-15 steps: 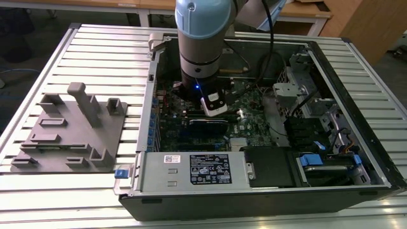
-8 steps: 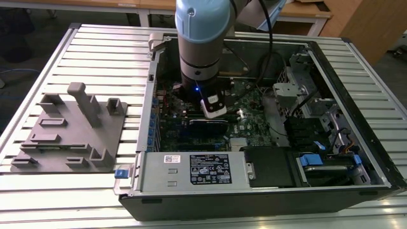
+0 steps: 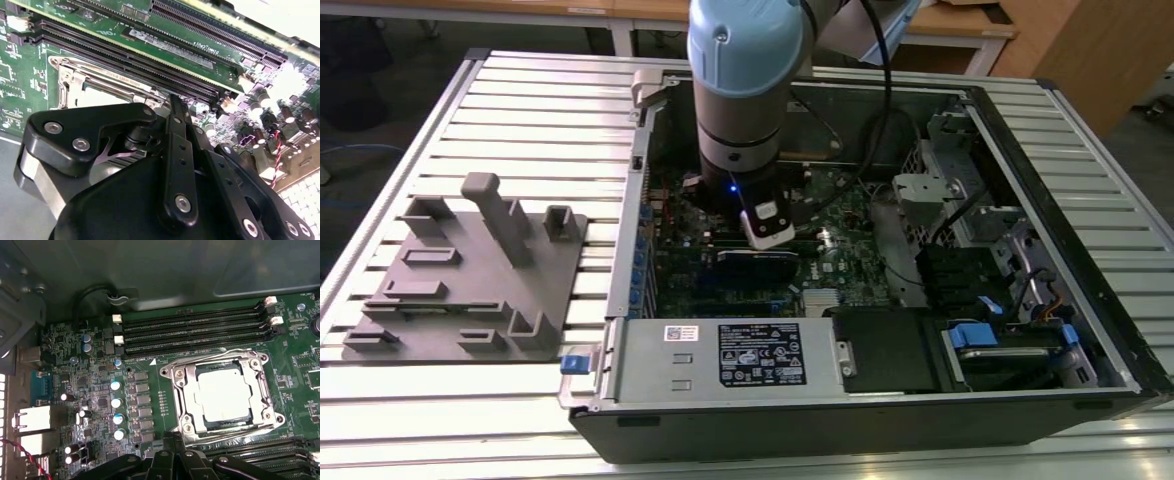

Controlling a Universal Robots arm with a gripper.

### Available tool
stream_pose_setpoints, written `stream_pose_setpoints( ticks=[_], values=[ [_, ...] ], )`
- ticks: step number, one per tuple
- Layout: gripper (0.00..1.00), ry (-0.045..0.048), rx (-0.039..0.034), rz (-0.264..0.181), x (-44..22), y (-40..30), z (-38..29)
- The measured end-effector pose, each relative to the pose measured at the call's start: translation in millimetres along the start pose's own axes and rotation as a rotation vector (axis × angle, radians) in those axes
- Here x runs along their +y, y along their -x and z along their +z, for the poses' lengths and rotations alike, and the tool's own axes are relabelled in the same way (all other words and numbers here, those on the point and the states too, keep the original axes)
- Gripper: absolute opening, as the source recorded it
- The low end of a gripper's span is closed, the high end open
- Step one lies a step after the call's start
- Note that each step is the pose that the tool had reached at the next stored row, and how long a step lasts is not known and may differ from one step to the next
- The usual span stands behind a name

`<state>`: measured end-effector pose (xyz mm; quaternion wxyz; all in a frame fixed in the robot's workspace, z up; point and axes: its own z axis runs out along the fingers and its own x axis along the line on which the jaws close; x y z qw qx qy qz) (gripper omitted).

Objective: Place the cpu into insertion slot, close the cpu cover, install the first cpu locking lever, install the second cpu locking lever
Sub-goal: 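Install the second cpu locking lever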

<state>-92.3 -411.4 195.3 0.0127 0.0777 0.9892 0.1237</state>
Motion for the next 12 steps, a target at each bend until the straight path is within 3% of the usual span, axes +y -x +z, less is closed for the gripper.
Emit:
stream_pose_setpoints(
  ticks=[4,12],
  values=[
    [0.10,0.0086,0.0013,0.000,-0.6,-0.3,1.9],
    [0.10,0.0124,0.0020,0.000,-1.8,-1.7,5.3]
  ],
)
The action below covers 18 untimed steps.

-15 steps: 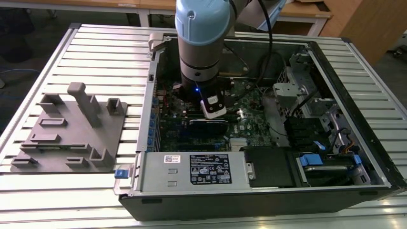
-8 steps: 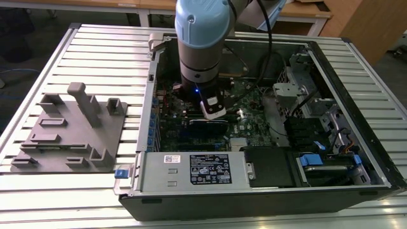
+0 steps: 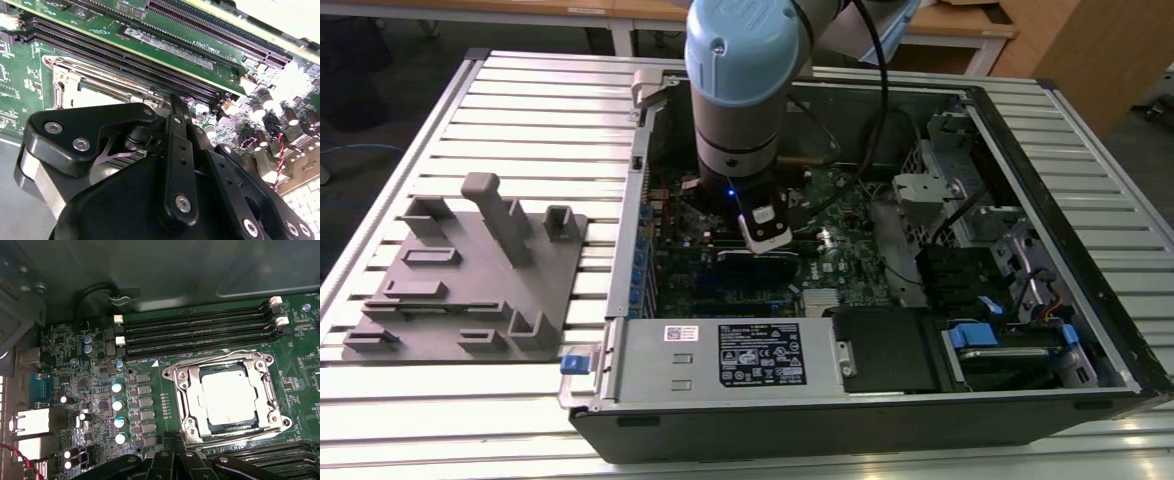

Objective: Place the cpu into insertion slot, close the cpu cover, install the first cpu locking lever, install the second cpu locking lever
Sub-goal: 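Install the second cpu locking lever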

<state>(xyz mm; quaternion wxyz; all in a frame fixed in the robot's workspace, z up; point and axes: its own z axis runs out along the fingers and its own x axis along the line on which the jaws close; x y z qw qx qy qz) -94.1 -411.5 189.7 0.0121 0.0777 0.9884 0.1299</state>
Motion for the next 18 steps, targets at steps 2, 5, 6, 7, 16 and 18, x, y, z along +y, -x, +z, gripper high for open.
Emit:
stream_pose_setpoints(
  ticks=[2,5,6,7,16,18],
  values=[
    [0.10,-0.0001,0.0000,0.000,0.0,-0.1,0.0],
    [0.10,-0.0015,-0.0003,0.000,-0.1,0.0,0.3],
    [0.10,-0.0019,-0.0005,0.000,-0.1,0.0,0.6],
    [0.10,-0.0031,-0.0007,0.000,-0.1,0.0,0.8],
    [0.10,-0.0123,-0.0021,0.000,-0.6,0.0,1.2],
    [0.10,-0.0147,-0.0024,-0.001,-0.7,0.0,1.2]
  ],
)
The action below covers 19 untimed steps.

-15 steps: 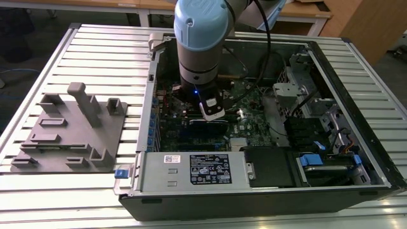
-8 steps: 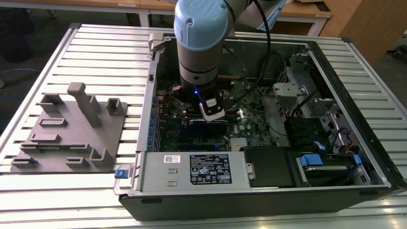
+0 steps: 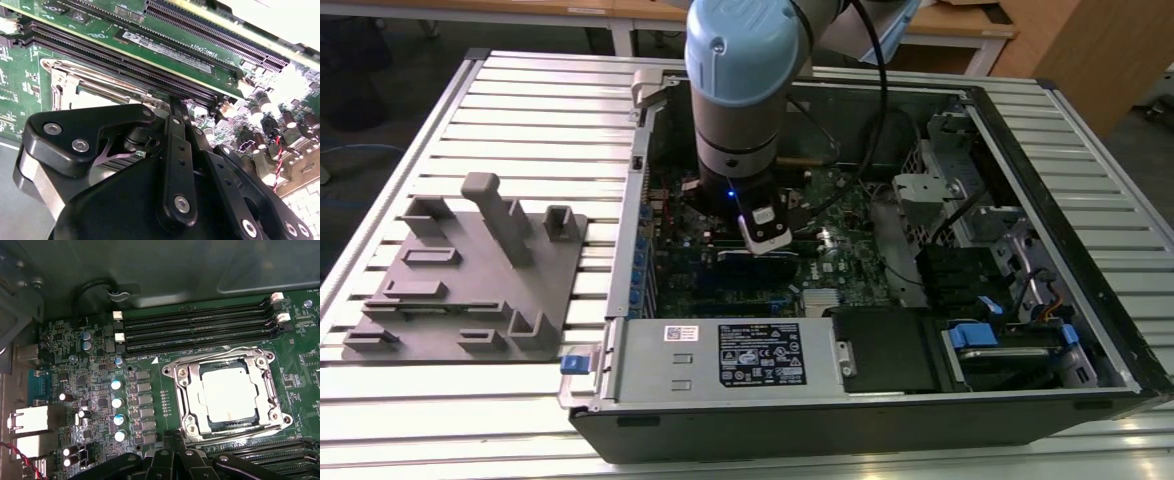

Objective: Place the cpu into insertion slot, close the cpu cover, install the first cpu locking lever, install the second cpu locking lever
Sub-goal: 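Install the second cpu locking lever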

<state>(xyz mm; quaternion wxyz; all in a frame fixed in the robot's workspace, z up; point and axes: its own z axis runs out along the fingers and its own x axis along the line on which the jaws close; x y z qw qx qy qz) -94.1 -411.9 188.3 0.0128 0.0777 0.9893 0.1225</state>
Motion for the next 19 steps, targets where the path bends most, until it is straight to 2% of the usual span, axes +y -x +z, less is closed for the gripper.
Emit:
stream_pose_setpoints(
  ticks=[3,8,19],
  values=[
    [0.10,-0.0045,-0.0008,0.000,0.0,0.0,0.1],
    [0.10,-0.0053,-0.0009,0.000,0.2,0.0,-1.1],
    [0.10,-0.0055,-0.0007,0.000,2.8,0.1,-11.6]
  ],
)
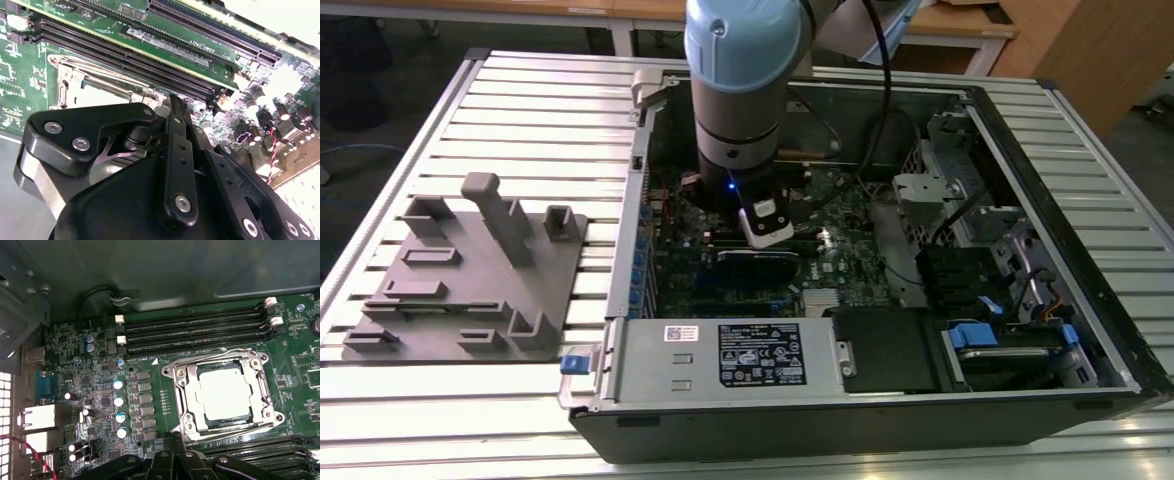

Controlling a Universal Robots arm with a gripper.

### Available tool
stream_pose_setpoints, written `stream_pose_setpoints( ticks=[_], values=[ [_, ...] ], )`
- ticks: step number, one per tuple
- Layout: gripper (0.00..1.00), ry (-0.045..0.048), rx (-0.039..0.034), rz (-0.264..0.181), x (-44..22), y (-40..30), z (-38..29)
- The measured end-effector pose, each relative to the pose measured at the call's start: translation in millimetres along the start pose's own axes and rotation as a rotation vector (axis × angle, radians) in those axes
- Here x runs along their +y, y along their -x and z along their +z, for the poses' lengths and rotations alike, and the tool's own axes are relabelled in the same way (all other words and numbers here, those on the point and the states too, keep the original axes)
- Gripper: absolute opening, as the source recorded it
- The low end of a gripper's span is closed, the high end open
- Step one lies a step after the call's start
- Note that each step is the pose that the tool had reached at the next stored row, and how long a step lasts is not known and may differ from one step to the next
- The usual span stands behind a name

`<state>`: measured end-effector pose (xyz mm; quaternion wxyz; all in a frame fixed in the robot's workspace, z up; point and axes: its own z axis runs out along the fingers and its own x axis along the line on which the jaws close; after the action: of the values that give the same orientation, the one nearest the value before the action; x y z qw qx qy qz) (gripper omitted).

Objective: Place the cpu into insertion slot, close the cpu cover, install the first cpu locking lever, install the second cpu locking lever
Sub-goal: 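Install the second cpu locking lever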

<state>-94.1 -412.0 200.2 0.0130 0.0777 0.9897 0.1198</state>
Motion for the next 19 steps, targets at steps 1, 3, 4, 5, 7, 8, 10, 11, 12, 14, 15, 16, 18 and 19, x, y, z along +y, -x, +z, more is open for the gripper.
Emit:
stream_pose_setpoints(
  ticks=[1,3,4,5,7,8,10,11,12,14,15,16,18,19],
  values=[
    [0.10,0.0001,0.0000,0.000,0.1,0.0,-0.5],
    [0.10,0.0001,0.0000,0.000,0.4,0.0,-1.7],
    [0.10,0.0001,0.0000,0.000,0.6,0.0,-2.6],
    [0.10,0.0000,0.0000,0.000,1.0,0.0,-3.9],
    [0.10,0.0001,-0.0001,0.000,1.7,0.1,-6.9],
    [0.10,0.0002,-0.0001,0.000,2.1,0.1,-8.2],
    [0.10,0.0001,0.0000,0.000,2.8,0.1,-11.4],
    [0.10,0.0000,0.0000,0.000,3.2,0.1,-12.8],
    [0.10,0.0001,0.0000,0.000,3.5,0.1,-14.0],
    [0.10,0.0003,-0.0001,0.000,3.6,0.2,-14.6],
    [0.10,0.0005,-0.0002,0.000,3.7,0.2,-14.6],
    [0.10,0.0003,-0.0001,0.000,3.7,0.2,-14.7],
    [0.10,0.0001,-0.0001,0.000,3.7,0.2,-14.9],
    [0.10,0.0001,0.0000,0.000,3.7,0.2,-15.0]
  ],
)
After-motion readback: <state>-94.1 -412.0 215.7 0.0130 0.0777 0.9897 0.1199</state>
